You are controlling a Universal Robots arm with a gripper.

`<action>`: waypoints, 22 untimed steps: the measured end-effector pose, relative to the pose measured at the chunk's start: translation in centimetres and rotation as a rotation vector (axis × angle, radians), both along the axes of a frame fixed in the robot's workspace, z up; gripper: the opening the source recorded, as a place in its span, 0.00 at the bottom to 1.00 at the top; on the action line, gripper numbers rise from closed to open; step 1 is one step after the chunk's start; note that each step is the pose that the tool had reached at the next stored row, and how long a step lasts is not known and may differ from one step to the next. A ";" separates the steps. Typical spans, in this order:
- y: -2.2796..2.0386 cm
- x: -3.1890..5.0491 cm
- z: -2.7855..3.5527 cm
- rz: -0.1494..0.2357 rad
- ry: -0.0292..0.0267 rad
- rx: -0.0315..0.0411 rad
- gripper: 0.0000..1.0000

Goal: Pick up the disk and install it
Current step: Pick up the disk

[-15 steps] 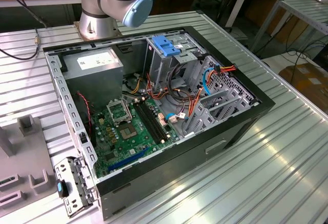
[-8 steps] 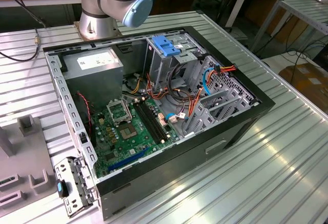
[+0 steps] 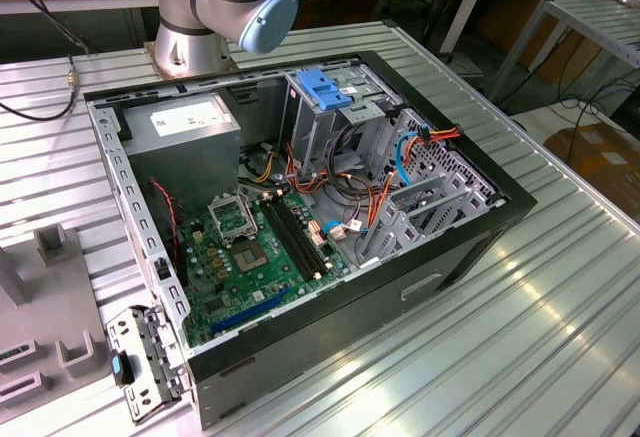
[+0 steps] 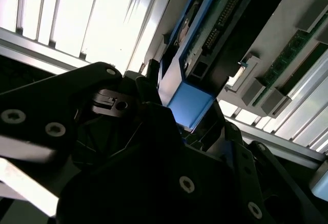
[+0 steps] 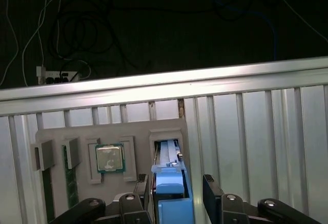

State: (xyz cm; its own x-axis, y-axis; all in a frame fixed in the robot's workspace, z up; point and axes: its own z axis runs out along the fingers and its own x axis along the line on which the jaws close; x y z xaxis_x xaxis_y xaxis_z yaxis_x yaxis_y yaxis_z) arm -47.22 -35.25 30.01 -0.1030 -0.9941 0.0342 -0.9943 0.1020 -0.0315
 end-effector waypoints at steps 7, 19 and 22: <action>-0.21 0.12 -0.01 0.000 0.0001 -0.0001 0.54; -0.35 0.39 -0.03 -0.015 0.0002 -0.0001 0.46; -0.35 0.39 -0.03 -0.015 0.0001 0.0000 0.46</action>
State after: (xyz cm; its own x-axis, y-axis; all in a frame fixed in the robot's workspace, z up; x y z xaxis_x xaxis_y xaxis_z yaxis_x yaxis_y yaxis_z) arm -46.83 -35.60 29.98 -0.1181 -0.9924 0.0343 -0.9926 0.1170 -0.0314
